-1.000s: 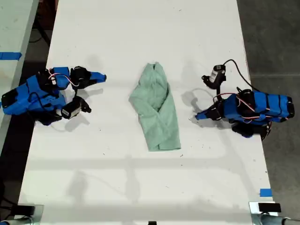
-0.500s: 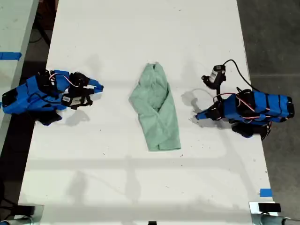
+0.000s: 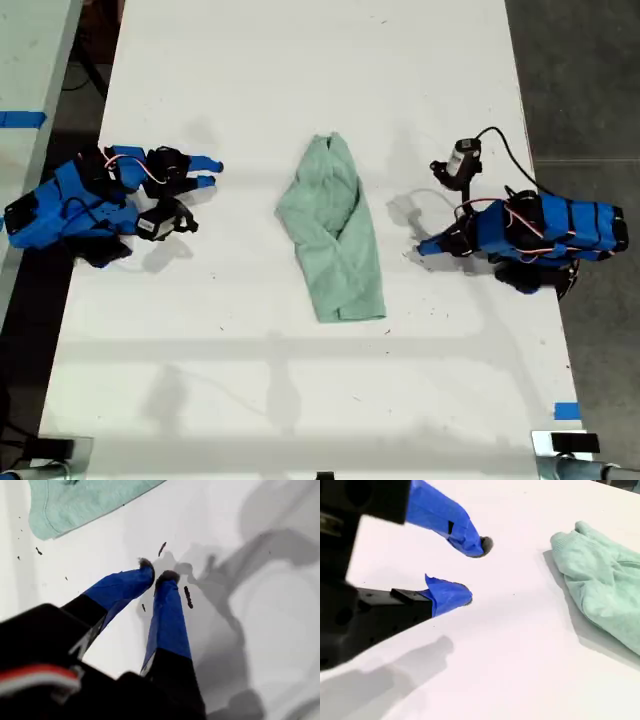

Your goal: Fold t shirt

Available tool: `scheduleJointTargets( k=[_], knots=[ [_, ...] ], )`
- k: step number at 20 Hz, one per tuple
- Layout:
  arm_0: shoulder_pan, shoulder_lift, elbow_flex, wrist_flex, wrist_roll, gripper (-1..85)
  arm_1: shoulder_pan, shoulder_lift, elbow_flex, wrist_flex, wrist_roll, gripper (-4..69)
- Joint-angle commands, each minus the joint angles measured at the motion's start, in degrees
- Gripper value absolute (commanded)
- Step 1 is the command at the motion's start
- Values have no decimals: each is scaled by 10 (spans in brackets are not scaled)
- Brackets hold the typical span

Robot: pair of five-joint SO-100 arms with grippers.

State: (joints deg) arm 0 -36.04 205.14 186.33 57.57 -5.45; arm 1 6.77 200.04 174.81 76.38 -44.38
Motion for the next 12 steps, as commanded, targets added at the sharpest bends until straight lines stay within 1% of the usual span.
scheduleJointTargets(
  k=[1,12],
  knots=[
    [-29,4,24,1,4,116,4,7,31,4,-10,44],
    [-28,4,24,1,4,117,4,7,31,4,-10,44]
  ],
)
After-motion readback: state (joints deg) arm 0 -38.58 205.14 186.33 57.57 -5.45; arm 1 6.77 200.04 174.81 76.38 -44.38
